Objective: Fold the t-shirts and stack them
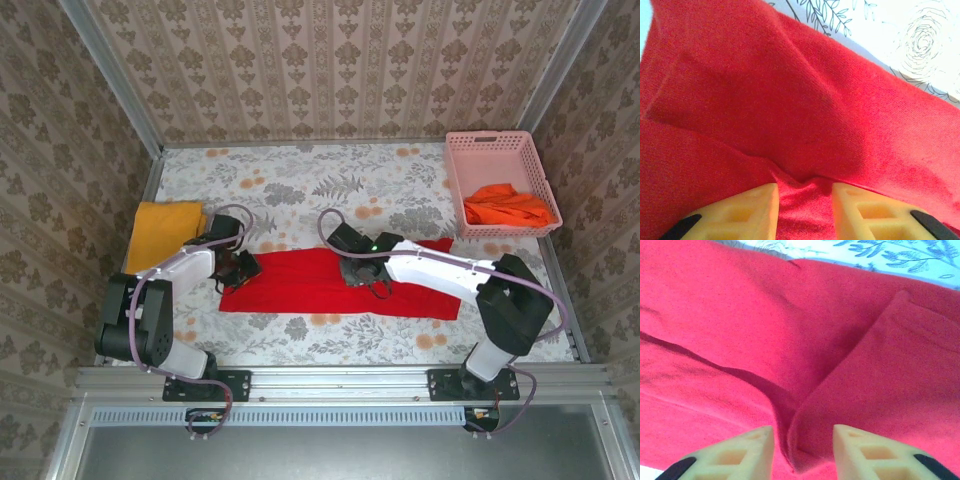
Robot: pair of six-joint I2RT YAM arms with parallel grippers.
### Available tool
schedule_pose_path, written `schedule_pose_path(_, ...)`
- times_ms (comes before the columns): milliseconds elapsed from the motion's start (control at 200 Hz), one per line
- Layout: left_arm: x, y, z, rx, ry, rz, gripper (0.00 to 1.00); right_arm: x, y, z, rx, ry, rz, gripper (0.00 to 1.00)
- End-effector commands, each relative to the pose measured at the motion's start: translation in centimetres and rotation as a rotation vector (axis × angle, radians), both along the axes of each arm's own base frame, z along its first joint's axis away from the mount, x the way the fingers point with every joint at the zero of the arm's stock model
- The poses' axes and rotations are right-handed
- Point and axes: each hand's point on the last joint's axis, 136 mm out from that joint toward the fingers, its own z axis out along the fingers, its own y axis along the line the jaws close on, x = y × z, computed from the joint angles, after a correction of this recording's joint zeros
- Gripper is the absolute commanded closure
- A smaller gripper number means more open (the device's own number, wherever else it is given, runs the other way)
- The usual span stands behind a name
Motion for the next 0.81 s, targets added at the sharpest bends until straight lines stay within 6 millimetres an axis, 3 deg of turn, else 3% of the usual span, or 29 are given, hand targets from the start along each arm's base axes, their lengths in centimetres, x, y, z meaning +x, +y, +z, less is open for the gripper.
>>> schedule_pose_path(0, -0.1, -0.4, 0.8, -0.017, -0.001, -0.016, 0.66, 1.3, -2.5, 1.7, 0.020, -0.061, -0.099, 0.49)
schedule_pose_path(95, 0.0, -0.5, 1.0, -0.018, -0.007, -0.019, 0.66, 1.7, -3.0, 1.1, 0.032, -0.040, -0.131, 0.45)
schedule_pose_path(180, 0.2, -0.6, 1.2, -0.020, -0.013, -0.023, 0.66, 1.8, -2.9, 0.3, 0.028, -0.018, -0.144, 0.48)
schedule_pose_path(305, 0.5, -0.9, 1.5, -0.029, -0.022, -0.029, 0.66, 1.3, -1.8, -2.0, 0.075, 0.063, -0.137, 0.73)
schedule_pose_path(390, 0.5, -1.0, 1.5, -0.033, -0.019, -0.032, 0.67, -0.1, -2.5, -4.6, 0.037, 0.144, -0.160, 0.90)
schedule_pose_path(455, 0.4, -0.9, 1.5, -0.029, -0.017, -0.036, 0.66, -1.4, -3.4, -6.5, 0.011, 0.191, -0.182, 0.95)
schedule_pose_path(535, 0.2, -0.7, 1.4, -0.022, -0.013, -0.033, 0.67, -2.5, -4.6, -8.2, -0.017, 0.221, -0.206, 0.96)
schedule_pose_path(605, -0.4, -0.5, 0.6, -0.019, 0.005, -0.035, 0.66, -2.6, -5.7, -8.6, -0.049, 0.218, -0.222, 0.90)
schedule_pose_path(705, -2.2, 0.0, -1.0, -0.014, 0.074, -0.045, 0.66, -1.4, -7.5, -8.3, -0.058, 0.202, -0.267, 0.84)
schedule_pose_path(800, -4.4, 0.4, -2.0, -0.017, 0.113, -0.035, 0.66, 1.0, -8.7, -8.1, -0.025, 0.195, -0.302, 0.81)
